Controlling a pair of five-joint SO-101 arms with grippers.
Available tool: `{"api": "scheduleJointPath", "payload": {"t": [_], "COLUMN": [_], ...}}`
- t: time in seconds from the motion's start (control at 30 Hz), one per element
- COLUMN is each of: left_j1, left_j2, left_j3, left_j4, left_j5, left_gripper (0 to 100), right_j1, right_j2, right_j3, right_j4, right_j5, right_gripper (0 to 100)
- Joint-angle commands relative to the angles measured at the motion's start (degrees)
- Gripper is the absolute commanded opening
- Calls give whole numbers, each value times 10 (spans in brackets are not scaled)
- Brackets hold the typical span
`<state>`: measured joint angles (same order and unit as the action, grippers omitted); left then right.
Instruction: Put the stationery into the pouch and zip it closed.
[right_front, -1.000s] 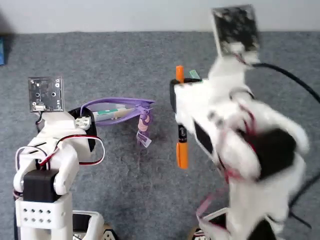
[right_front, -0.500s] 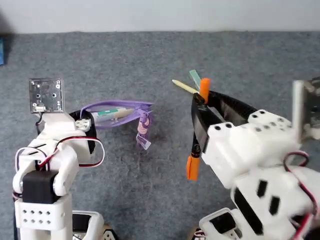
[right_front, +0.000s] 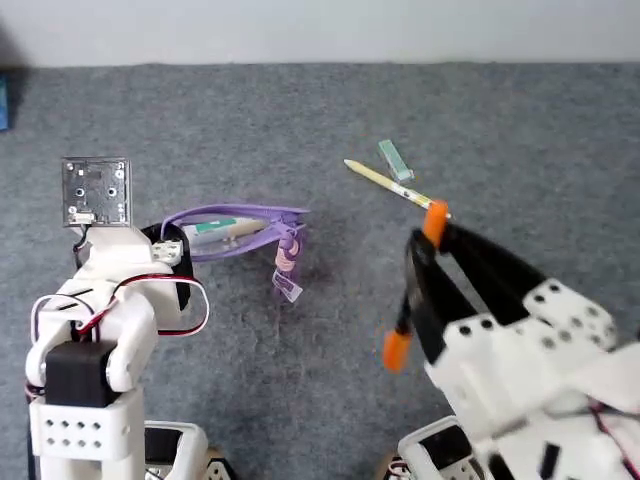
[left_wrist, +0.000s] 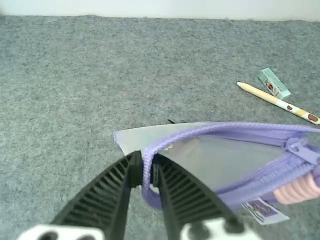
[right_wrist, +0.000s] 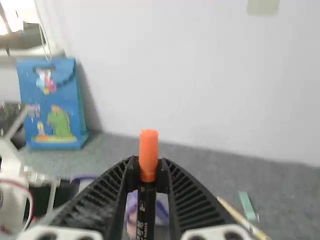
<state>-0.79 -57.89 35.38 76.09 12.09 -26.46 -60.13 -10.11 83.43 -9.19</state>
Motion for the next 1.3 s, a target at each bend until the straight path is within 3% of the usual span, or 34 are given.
{"api": "scheduleJointPath", "payload": {"t": [0.0,0.17,0.4,0.63,0.8,1.17,1.27], "left_j1": [3,3,4,4,4,4,4], "left_j2": [7,7,11,11,11,8,9], "left_j3": [1,1,2,24,23,25,24], "left_j4": [4,4,-4,-21,-21,-22,-22], "left_j5": [-5,-6,-7,-8,-9,-9,-9], "left_gripper": [12,12,12,12,12,12,12], "right_j1": [-3,-27,-137,-197,-207,-207,-207], "right_j2": [-14,-14,-14,-3,53,142,139], "right_j3": [94,213,345,482,498,525,537], "right_j4": [-162,-355,-493,-673,-795,-822,-764], "right_j5": [12,47,96,142,153,154,186], "right_gripper": [7,8,8,8,8,9,17]}}
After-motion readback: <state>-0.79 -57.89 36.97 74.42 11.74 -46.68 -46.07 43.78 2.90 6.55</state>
